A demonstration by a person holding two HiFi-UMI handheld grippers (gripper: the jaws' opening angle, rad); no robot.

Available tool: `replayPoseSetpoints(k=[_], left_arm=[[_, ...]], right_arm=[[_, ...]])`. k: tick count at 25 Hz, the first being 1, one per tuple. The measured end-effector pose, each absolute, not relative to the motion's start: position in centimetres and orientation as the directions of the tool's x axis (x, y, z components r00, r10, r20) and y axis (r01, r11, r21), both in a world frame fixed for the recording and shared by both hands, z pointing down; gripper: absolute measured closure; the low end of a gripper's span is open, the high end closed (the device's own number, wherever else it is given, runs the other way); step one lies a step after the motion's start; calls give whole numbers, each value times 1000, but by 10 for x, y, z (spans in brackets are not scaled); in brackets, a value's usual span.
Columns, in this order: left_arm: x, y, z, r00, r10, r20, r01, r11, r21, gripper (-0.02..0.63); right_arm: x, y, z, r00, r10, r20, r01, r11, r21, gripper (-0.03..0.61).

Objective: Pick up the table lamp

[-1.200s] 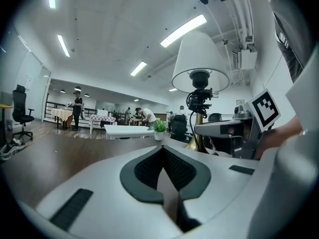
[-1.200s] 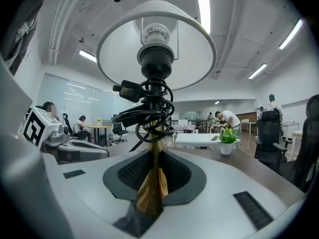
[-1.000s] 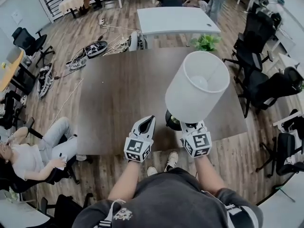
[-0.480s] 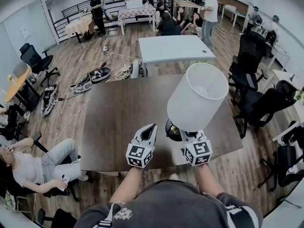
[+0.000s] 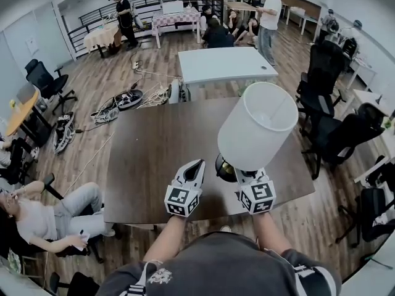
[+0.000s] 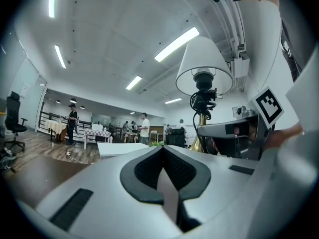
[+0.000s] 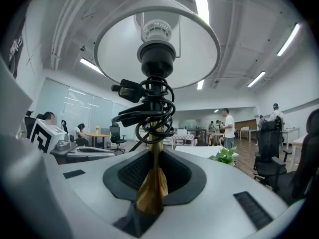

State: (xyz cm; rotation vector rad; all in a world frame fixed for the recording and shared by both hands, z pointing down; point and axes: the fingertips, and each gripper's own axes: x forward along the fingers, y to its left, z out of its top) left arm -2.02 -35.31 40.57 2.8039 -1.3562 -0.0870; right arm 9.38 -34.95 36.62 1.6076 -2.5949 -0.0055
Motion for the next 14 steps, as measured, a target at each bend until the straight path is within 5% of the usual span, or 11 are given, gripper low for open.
replayPoseSetpoints(k=[14], left_arm=[[-15,-356,411,628,-778,-28,-777,-628,33,606]], right_arm=[[95,-355,372,-446,-892,73,-891,450,53,480]])
